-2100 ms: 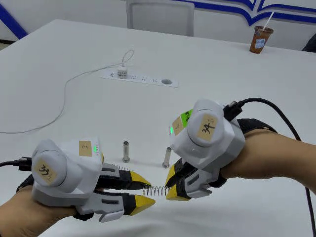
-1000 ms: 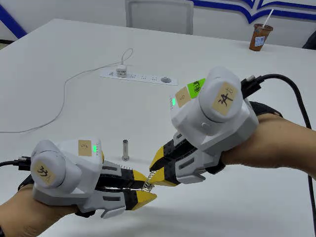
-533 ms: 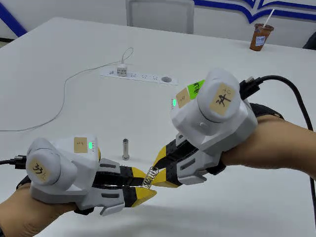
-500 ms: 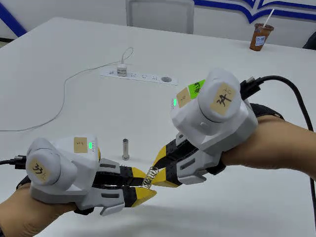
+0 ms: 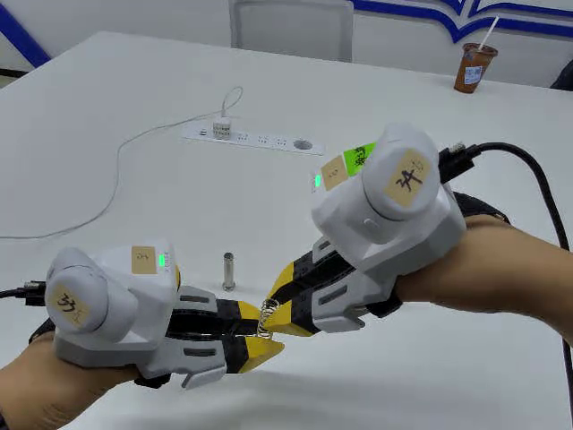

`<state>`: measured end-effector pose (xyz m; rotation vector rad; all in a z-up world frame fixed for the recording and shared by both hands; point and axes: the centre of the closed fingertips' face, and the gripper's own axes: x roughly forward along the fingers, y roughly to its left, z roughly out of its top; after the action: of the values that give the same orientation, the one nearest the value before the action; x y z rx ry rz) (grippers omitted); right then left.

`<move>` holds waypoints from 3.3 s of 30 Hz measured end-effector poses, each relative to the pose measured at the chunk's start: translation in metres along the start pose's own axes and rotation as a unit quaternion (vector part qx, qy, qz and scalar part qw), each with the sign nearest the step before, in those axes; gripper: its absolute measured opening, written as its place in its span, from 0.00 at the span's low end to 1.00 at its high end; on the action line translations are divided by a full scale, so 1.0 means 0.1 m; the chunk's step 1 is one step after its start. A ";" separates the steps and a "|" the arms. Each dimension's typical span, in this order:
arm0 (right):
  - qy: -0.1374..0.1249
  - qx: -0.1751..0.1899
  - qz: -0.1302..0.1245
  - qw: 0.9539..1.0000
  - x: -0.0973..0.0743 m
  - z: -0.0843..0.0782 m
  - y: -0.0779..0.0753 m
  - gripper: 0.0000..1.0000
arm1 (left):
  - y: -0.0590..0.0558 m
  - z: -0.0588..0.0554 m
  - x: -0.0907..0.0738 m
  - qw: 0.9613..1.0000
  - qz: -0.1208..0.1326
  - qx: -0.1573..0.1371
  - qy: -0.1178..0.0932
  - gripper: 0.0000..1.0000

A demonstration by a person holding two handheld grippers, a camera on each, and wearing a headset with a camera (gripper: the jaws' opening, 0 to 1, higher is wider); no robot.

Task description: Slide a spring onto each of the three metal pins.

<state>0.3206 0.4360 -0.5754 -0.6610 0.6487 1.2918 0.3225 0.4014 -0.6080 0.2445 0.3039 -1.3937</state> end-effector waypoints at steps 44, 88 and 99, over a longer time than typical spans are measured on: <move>-0.042 0.066 -0.110 0.991 -0.42 -0.11 -0.63 0.12 | 0.38 -0.11 -0.50 0.993 0.101 -0.064 -0.014 0.40; -0.030 0.124 -0.153 0.980 -0.14 -0.49 -1.09 0.12 | 0.49 -0.24 -0.67 0.985 0.142 -0.094 -0.011 0.56; -0.023 0.139 -0.145 0.979 0.00 -0.62 -1.09 0.12 | 0.49 -0.24 -0.67 0.985 0.143 -0.094 -0.010 0.55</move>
<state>0.4236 0.3730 -0.6077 -0.4731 0.6533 0.9213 0.3596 0.4799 -0.6073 0.1116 0.3658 -1.0759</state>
